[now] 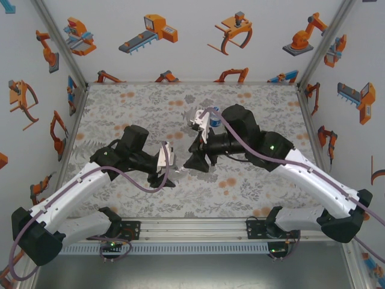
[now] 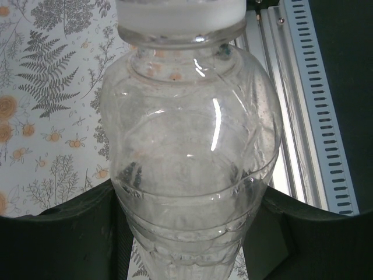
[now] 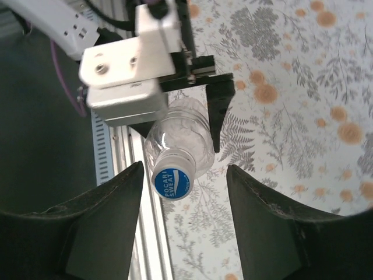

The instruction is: Screw on the bottle caps

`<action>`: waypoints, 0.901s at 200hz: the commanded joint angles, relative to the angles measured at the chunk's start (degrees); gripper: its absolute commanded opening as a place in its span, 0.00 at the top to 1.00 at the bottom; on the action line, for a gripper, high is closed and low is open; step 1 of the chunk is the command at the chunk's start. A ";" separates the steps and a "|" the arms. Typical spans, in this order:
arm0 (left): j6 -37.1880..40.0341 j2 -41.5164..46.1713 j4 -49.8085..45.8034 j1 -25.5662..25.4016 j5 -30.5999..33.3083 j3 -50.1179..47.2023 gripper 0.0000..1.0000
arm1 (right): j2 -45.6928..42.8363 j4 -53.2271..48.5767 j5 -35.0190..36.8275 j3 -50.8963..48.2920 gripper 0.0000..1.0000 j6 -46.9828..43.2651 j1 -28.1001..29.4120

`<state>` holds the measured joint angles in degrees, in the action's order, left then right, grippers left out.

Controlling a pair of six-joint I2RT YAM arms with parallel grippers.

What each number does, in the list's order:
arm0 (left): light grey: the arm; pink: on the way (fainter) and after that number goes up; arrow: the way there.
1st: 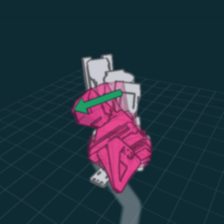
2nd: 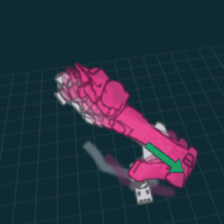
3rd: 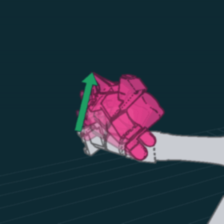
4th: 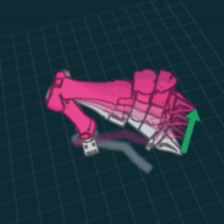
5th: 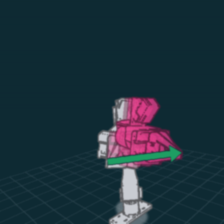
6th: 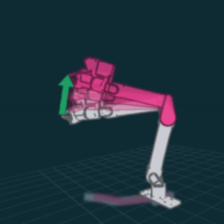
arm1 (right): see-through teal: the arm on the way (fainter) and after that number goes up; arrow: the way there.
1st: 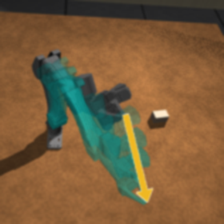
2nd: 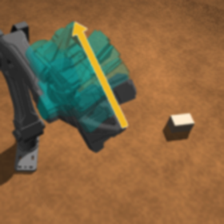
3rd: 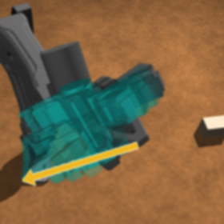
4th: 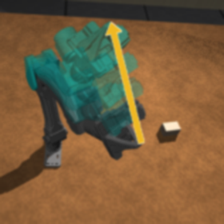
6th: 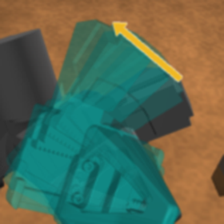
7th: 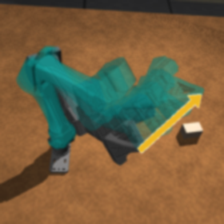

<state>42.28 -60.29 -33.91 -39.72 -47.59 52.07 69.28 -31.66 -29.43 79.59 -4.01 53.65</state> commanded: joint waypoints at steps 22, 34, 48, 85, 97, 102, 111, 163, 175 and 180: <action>2.01 0.88 -1.13 -0.10 -3.52 1.10 1.00 | -0.98 -2.07 -9.77 0.55 0.44 -14.22 0.11; 2.08 1.01 -1.18 -0.16 -3.64 1.10 1.00 | -1.29 -1.34 -11.26 -0.58 0.44 -15.33 0.08; 2.10 1.04 -1.18 -0.13 -3.83 1.10 1.00 | -1.47 -0.48 -10.94 -1.57 0.45 -15.64 0.14; 2.09 1.00 -1.23 -0.13 -4.04 1.19 1.00 | -1.09 -0.33 -8.31 -2.42 0.51 -16.20 0.12; 2.19 1.01 -1.33 -0.10 -4.06 1.19 1.00 | -0.90 -0.33 -7.93 -2.60 0.53 -16.20 0.12; 2.11 0.97 -1.33 -0.15 -4.00 1.19 1.00 | -0.83 -0.24 -7.84 -2.60 0.54 -16.20 0.18; 2.14 1.01 -1.33 -0.13 -3.91 1.19 1.00 | -0.72 -0.10 -7.67 -2.60 0.57 -16.20 0.23; 2.09 0.94 -1.29 -0.18 -3.67 1.19 1.00 | -0.63 2.47 -4.68 -4.08 0.70 -12.87 0.46; 2.10 0.88 -1.29 -0.21 -3.35 1.19 1.00 | -0.79 3.84 -3.49 -4.64 0.75 -10.24 0.56; 1.97 0.84 -1.31 -0.17 -3.17 1.19 1.00 | -0.86 4.49 -2.71 -4.93 0.77 -8.52 0.53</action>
<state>42.96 -60.29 -34.79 -39.72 -48.80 52.07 68.97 -31.77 -35.97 76.36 -17.58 53.82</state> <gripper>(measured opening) 0.578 0.340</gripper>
